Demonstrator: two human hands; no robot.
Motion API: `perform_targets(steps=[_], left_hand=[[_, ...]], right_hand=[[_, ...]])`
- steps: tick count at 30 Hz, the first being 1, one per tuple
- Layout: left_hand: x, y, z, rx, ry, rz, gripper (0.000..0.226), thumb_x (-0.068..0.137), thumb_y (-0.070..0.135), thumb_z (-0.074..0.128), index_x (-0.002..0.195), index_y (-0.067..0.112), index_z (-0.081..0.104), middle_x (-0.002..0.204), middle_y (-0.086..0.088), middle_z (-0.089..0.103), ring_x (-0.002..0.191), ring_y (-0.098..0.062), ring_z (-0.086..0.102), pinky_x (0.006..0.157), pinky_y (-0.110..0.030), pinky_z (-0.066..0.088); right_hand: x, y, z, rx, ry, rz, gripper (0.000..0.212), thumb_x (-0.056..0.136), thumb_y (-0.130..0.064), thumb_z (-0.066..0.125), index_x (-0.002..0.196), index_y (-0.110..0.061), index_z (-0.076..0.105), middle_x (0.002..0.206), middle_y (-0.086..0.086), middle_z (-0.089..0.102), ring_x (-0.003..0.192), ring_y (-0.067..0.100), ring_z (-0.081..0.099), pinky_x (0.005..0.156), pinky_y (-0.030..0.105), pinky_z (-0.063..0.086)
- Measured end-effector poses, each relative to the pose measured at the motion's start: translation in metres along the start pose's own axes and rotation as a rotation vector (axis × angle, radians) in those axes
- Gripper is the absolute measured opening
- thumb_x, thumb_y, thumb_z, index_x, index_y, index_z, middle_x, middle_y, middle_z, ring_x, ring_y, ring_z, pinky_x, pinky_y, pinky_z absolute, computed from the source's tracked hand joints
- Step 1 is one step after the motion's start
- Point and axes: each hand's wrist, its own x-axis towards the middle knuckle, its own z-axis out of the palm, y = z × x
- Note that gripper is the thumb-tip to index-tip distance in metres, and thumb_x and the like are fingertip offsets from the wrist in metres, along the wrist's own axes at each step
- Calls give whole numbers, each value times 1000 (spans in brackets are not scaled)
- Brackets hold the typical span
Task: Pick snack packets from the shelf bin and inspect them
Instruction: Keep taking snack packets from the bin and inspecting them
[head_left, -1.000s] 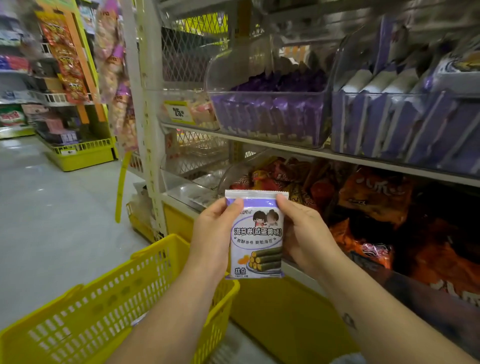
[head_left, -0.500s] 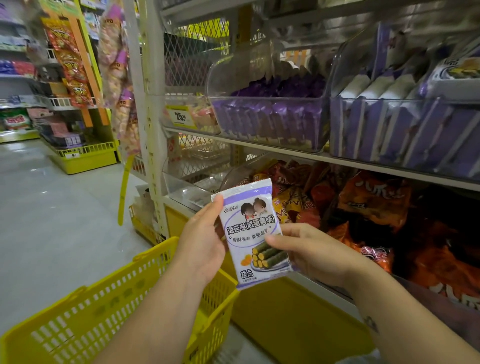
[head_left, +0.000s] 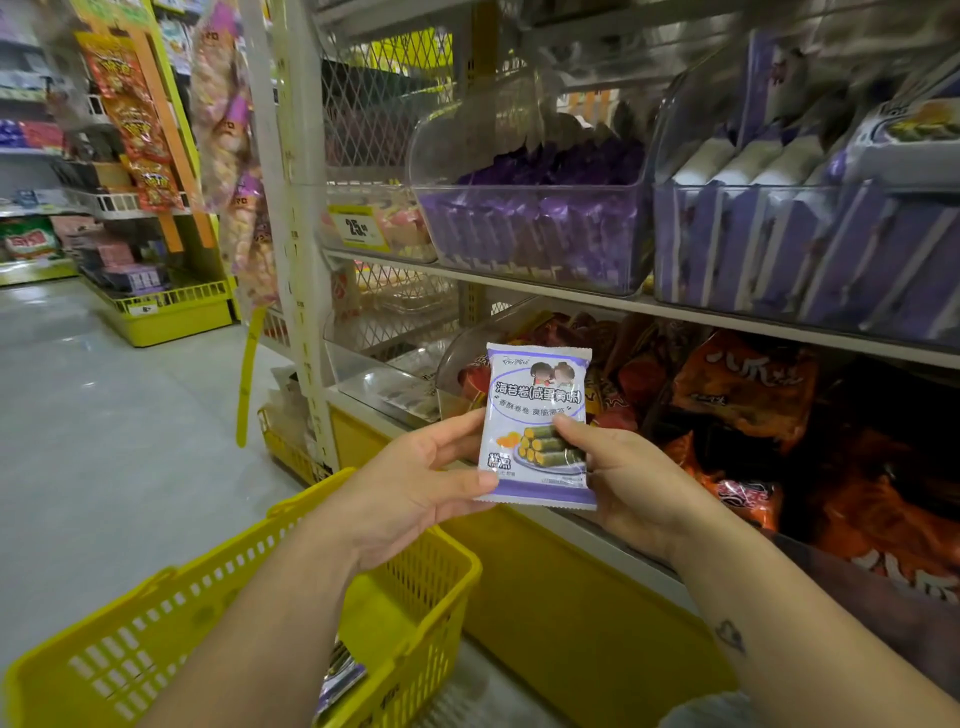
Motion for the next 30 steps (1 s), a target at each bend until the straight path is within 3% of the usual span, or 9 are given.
perform_targets(steps=[5,7,9,11,14,16,21,26,30], left_hand=[[0,-2,5,104,119,77,57,85,0,65,129,33,51,111,7,73,102,-15,70,70,-22,57],[2,-5,10,258,197,158,55,93,4,59,131,41,44,110,22,70,102,0,66,76,-15,53],[4,-10,20,360,207,203,47,94,26,59,130,51,42,122,31,60,110,13,56,87,-8,46],[4,-14,29,328,186,177,52,80,59,59,128,62,41,129,38,48,118,15,49,100,-15,41],[7,-20,32,160,173,162,68,67,73,61,131,64,40,136,26,53,127,-3,51,110,-40,40],[7,-21,32,138,174,175,66,76,64,61,138,49,42,134,10,60,127,-15,54,108,-46,41],[6,-18,24,-95,128,198,44,86,25,55,131,24,53,123,-3,68,113,-22,65,86,-37,57],[4,-15,17,-87,6,171,56,90,10,58,139,33,43,131,-6,63,120,-26,60,90,-45,55],[8,-18,10,17,90,205,72,96,0,48,146,47,27,124,7,67,113,-15,64,78,-35,58]], right_hand=[[-3,-2,3,-16,-13,-77,33,98,-29,50,120,-8,63,113,13,71,109,29,66,89,37,56],[-3,-1,7,-29,-4,-130,32,98,-26,51,125,-13,60,114,10,72,111,30,65,88,37,56],[-4,2,12,-108,-3,-192,31,98,-25,50,128,-19,58,115,6,71,109,26,66,91,40,54],[-4,6,19,-165,-47,-237,33,100,-24,47,132,-26,55,121,1,69,112,24,65,97,44,50],[-5,9,26,-195,-112,-244,37,101,-23,41,136,-32,49,128,-4,65,114,13,63,97,38,52],[-4,11,27,-281,-94,-250,37,101,-20,43,136,-31,49,130,-6,63,113,7,63,97,33,51],[-2,10,19,-342,46,-351,39,97,-6,52,129,-27,53,126,6,61,113,22,63,94,39,53],[0,5,10,-239,36,-396,57,95,-4,54,135,-44,43,120,0,66,102,16,68,81,35,59],[-5,3,10,-348,21,-490,66,94,-3,56,127,-58,41,118,0,63,107,14,66,85,38,58]])
